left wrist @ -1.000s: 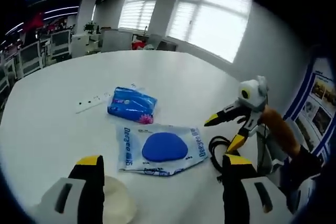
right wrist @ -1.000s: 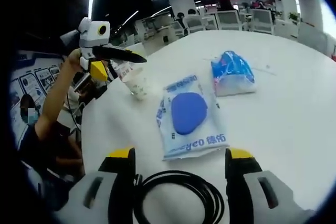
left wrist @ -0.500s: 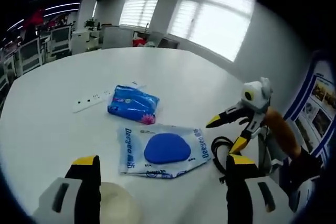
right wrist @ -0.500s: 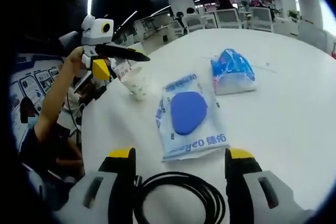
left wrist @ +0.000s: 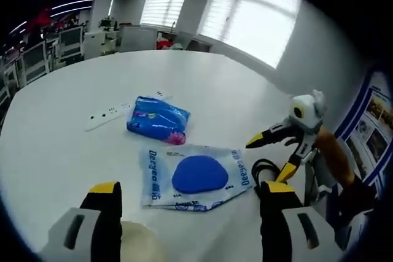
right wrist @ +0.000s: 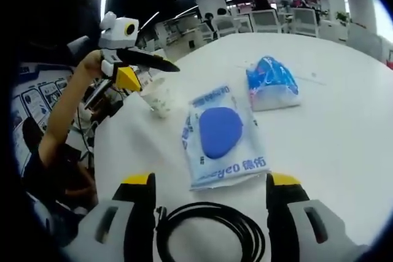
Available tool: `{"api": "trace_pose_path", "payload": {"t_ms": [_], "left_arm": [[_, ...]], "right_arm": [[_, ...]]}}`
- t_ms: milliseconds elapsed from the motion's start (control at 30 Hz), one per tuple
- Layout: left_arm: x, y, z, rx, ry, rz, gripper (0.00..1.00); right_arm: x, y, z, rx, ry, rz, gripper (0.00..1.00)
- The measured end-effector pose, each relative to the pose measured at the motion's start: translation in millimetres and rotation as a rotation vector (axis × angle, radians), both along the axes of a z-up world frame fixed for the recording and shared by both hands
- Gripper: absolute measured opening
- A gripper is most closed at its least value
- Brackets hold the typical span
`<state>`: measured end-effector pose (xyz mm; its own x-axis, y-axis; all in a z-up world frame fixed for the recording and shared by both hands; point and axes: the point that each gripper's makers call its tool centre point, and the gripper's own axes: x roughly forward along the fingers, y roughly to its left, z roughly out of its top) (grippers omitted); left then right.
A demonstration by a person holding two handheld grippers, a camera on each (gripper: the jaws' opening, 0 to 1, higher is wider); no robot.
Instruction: Arrange the tabletop items into an orderly group along one side of the table until the central work area is clear of visible clutter.
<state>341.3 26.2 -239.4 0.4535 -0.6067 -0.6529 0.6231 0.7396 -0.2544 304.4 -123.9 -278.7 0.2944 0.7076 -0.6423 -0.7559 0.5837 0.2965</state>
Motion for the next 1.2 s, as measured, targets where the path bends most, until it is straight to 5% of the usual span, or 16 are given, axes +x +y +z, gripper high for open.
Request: {"api": "trace_pose_path", "payload": {"t_ms": [567, 1200], "left_arm": [[26.9, -8.1, -4.3, -0.058, 0.035, 0.041, 0.79], [36.4, -20.2, -24.4, -0.008, 0.07, 0.009, 0.77]], "right_arm": [[-0.3, 0.9, -0.5, 0.064, 0.043, -0.018, 0.59], [-13.4, -0.9, -13.8, 0.086, 0.101, -0.05, 0.53]]}}
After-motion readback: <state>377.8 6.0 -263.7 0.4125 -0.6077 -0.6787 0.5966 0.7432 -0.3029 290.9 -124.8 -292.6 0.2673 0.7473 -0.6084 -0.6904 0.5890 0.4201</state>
